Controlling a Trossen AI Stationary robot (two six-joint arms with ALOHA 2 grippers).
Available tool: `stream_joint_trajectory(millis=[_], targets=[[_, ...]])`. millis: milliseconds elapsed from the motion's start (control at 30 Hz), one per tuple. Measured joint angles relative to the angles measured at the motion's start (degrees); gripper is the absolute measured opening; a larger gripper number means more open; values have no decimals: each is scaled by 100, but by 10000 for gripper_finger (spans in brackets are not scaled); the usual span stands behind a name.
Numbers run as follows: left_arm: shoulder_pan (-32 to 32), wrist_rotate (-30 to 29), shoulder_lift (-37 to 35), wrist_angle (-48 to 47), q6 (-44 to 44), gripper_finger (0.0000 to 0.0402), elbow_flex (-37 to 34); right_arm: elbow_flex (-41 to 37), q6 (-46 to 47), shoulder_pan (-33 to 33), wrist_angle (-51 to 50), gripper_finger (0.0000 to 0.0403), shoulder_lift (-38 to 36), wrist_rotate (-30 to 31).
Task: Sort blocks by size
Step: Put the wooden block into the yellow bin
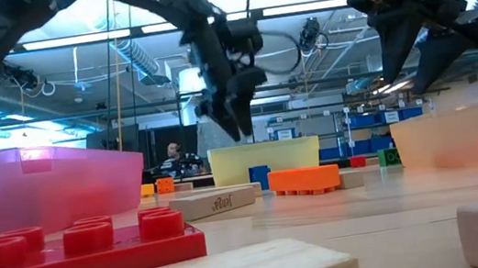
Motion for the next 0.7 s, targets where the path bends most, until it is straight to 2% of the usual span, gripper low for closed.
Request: stream_joint_trajectory(millis=[167,333,600,700], targets=[[-331,-313,-445,-261,1,190,78,-1,-181,0,27,232,0,4],[-730,-364,-797,-517,-21,190,78,-1,-342,0,42,229,0,3],[-1536,-415,-873,-1006,-131,190,74,-1,-671,0,78,230,0,-39],[-1915,-429,-878,-927,-138,190,-46,-1,-875,5,87,228,0,-114]])
